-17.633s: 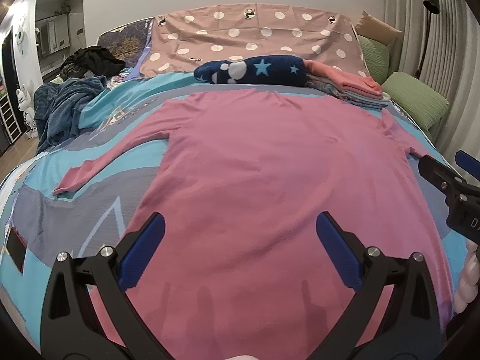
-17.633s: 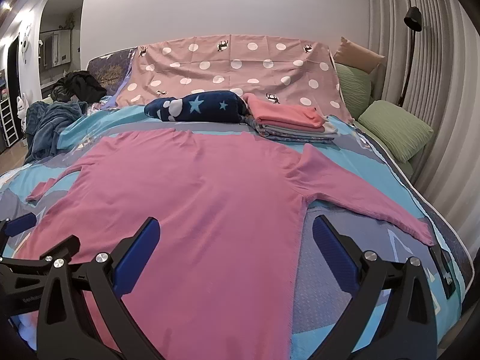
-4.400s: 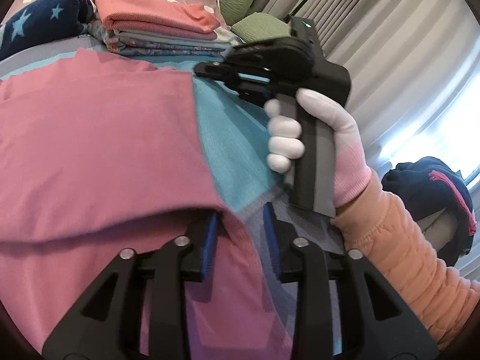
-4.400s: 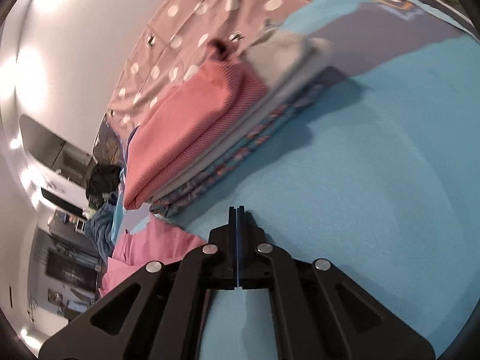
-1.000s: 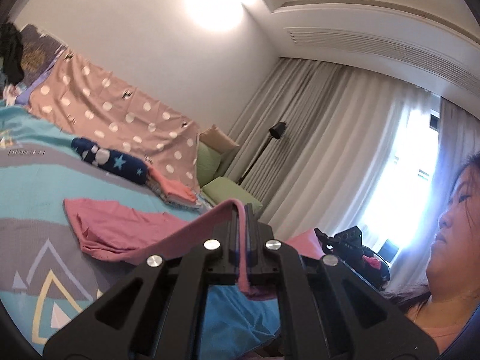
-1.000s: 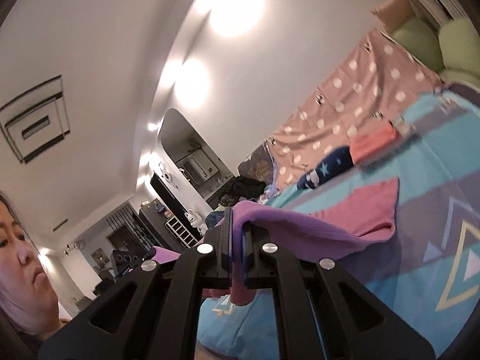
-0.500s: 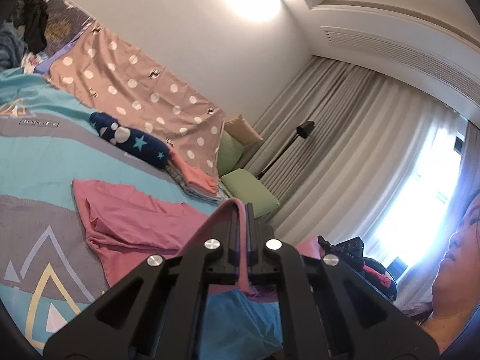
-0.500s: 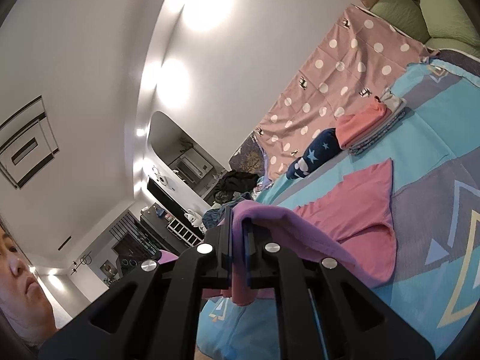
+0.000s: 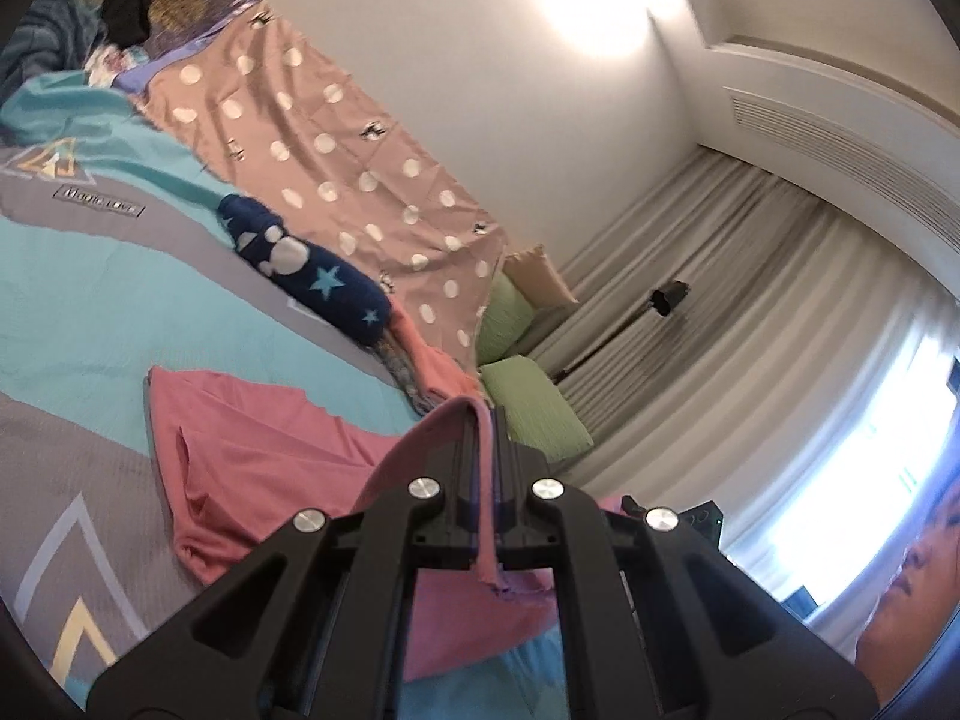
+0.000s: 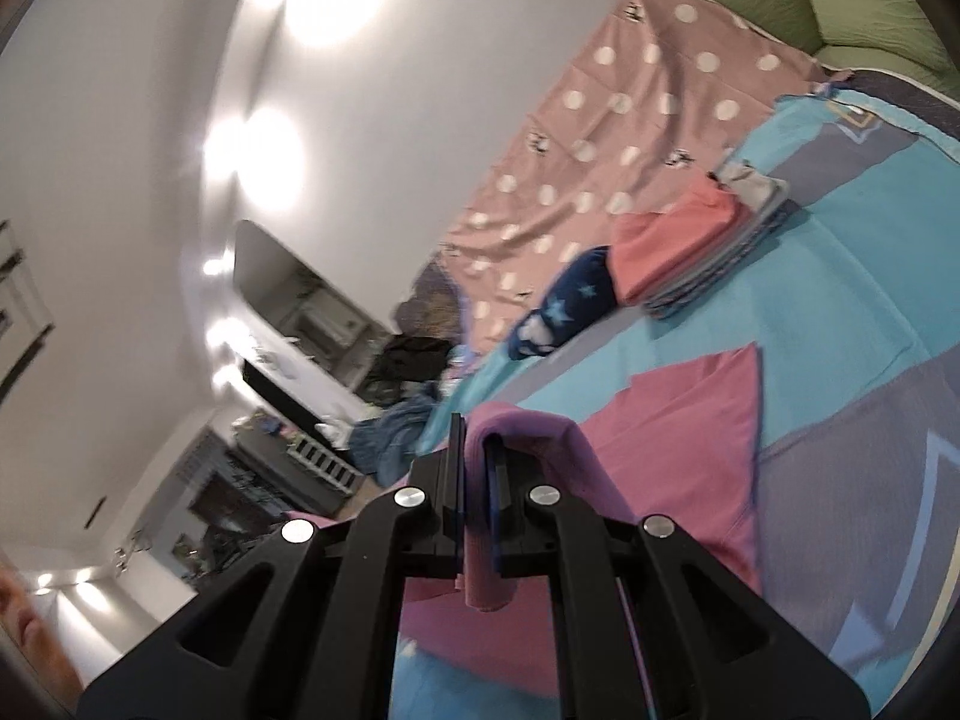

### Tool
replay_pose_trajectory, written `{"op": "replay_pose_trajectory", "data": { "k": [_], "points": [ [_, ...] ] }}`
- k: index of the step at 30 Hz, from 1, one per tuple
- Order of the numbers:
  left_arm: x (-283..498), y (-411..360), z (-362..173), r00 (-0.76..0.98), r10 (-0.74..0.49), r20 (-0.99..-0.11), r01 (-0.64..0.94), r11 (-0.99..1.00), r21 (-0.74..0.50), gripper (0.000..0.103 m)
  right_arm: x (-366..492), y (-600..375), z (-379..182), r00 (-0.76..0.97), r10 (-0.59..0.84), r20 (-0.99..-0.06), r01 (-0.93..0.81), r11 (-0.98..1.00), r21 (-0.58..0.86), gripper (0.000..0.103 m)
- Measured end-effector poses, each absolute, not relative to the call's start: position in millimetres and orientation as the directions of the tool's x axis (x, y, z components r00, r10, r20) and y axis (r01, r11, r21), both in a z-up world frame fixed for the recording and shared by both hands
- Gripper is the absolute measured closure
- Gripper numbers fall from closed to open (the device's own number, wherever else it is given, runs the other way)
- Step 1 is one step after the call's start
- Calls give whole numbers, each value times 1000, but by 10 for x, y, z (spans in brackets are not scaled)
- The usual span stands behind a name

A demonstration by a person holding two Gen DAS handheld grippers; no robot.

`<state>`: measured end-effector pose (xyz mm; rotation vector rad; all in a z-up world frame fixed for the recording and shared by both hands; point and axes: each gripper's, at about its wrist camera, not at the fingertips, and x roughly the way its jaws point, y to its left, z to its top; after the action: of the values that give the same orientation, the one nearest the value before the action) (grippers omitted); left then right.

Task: Fold small clothes
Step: 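Grasp the shirt hem with both grippers and lift it toward the collar, then open both grippers and release the folded pink shirt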

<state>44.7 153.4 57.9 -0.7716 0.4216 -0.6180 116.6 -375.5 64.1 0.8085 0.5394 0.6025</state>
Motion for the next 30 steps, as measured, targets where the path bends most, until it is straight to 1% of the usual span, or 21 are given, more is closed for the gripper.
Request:
{"op": "replay_pose_trajectory", "data": {
  "k": [3,4,7,8,9,10,11,13,14,16,17,18,19,20,21,22,26,28,30],
  "points": [
    [790,1533,498,755,-626,-193,297,590,-751,101,1510,-3688,579,700,658,-278,-238,582,778,96],
    [947,1525,462,758,-610,-229,271,615,-741,101,1619,-3665,556,698,651,-298,-227,596,770,96],
    [1342,1535,321,753,-589,-295,211,639,-740,101,2039,-3569,418,687,614,-388,-175,659,732,96],
    [1475,1544,257,750,-581,-317,187,646,-740,101,2137,-3548,363,686,600,-412,-159,676,720,94],
    [1598,1555,188,750,-566,-342,159,656,-738,101,2302,-3534,263,692,562,-454,-116,707,697,84],
    [1754,1576,83,759,-518,-394,97,688,-719,100,2398,-3528,188,696,531,-484,-85,729,679,74],
    [1859,1593,1,769,-470,-434,46,717,-695,98,2497,-3520,93,695,493,-522,-50,758,650,73],
    [2064,1661,-216,769,-387,-510,-50,758,-651,84,2580,-3530,-78,682,466,-563,-4,772,635,73],
    [2098,1687,-291,762,-384,-522,-71,751,-657,82,2593,-3538,-129,675,475,-565,-2,766,643,73],
    [2146,1738,-414,746,-417,-519,-74,723,-687,76,2601,-3530,-257,651,488,-581,-12,773,635,73],
    [2137,1749,-432,745,-418,-520,-70,726,-684,74,2590,-3517,-292,646,468,-603,-21,801,599,73],
    [2128,1757,-440,745,-411,-526,-68,737,-672,67,2587,-3506,-302,645,449,-618,-29,823,568,73],
    [2121,1752,-441,739,-406,-538,-64,753,-655,63,2578,-3486,-302,644,431,-632,-40,844,535,73],
    [2108,1748,-439,733,-408,-544,-55,761,-646,62,2575,-3468,-299,643,419,-641,-52,859,510,73],
    [2094,1736,-434,729,-412,-547,-46,768,-639,58,2583,-3448,-296,638,419,-646,-67,866,495,72],
    [2092,1726,-428,723,-413,-553,-34,779,-626,51,2601,-3422,-295,629,427,-649,-83,868,490,70],
    [2165,1663,-489,691,-395,-605,-22,825,-564,46,2767,-3299,-284,590,433,-682,-122,882,455,67],
    [2250,1632,-555,664,-403,-630,-26,829,-558,43,2864,-3224,-273,569,426,-703,-139,893,429,60],
    [2339,1603,-613,644,-396,-655,-34,840,-541,43,2933,-3130,-273,550,406,-730,-153,908,389,58]
  ]
}}
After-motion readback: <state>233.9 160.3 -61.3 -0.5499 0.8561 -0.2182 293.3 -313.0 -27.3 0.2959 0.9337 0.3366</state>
